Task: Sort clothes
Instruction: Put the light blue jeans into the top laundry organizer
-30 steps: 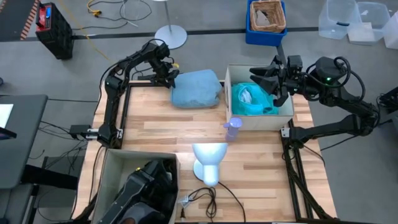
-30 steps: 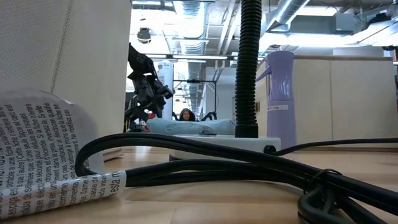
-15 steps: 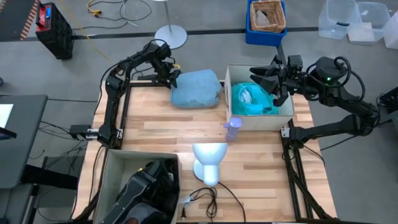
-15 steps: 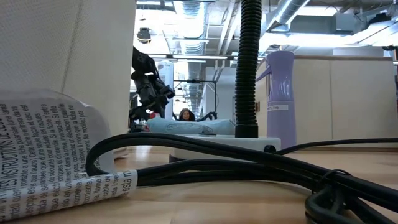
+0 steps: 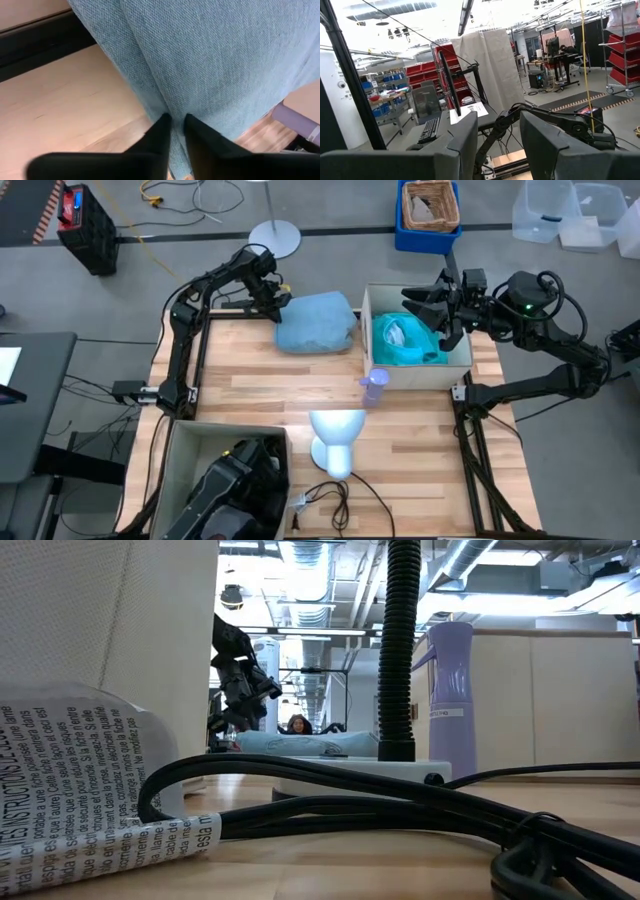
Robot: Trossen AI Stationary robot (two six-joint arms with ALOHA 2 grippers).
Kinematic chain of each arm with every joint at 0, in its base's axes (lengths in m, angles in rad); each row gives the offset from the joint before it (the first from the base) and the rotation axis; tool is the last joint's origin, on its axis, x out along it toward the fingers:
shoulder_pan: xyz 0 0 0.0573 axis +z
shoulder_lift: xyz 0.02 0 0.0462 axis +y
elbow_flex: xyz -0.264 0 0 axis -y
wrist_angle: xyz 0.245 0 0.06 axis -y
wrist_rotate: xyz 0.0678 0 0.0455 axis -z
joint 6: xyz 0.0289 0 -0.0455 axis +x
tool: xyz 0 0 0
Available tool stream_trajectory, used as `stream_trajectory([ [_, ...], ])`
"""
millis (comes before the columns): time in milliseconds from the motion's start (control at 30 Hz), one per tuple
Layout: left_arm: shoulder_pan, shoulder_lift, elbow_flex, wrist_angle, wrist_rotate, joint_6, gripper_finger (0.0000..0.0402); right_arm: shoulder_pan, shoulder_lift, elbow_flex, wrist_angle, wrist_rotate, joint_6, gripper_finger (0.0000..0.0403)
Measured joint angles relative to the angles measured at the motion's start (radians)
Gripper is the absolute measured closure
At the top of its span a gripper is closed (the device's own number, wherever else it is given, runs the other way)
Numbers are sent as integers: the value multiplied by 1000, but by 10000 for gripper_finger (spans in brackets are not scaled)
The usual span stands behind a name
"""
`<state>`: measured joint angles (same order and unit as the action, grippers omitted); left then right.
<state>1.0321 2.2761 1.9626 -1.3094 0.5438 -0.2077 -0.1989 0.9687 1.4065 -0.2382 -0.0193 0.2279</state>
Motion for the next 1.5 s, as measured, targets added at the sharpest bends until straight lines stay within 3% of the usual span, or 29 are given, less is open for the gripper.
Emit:
stream_trajectory([
  [133,0,0,0,-1,-3,-1,395,0,0,0,0,0,0,241],
  [433,2,0,39,-36,-8,20,401,0,0,0,0,0,1,241],
  [667,3,0,163,-122,-30,90,401,0,0,0,0,1,7,241],
  [1000,-28,-4,384,-263,42,175,401,0,0,0,-1,1,7,241],
  [1133,-56,-59,391,-251,141,166,401,0,0,0,-11,1,10,241],
  [1500,-152,-146,389,-251,167,177,401,-80,89,1,-205,24,5,241],
])
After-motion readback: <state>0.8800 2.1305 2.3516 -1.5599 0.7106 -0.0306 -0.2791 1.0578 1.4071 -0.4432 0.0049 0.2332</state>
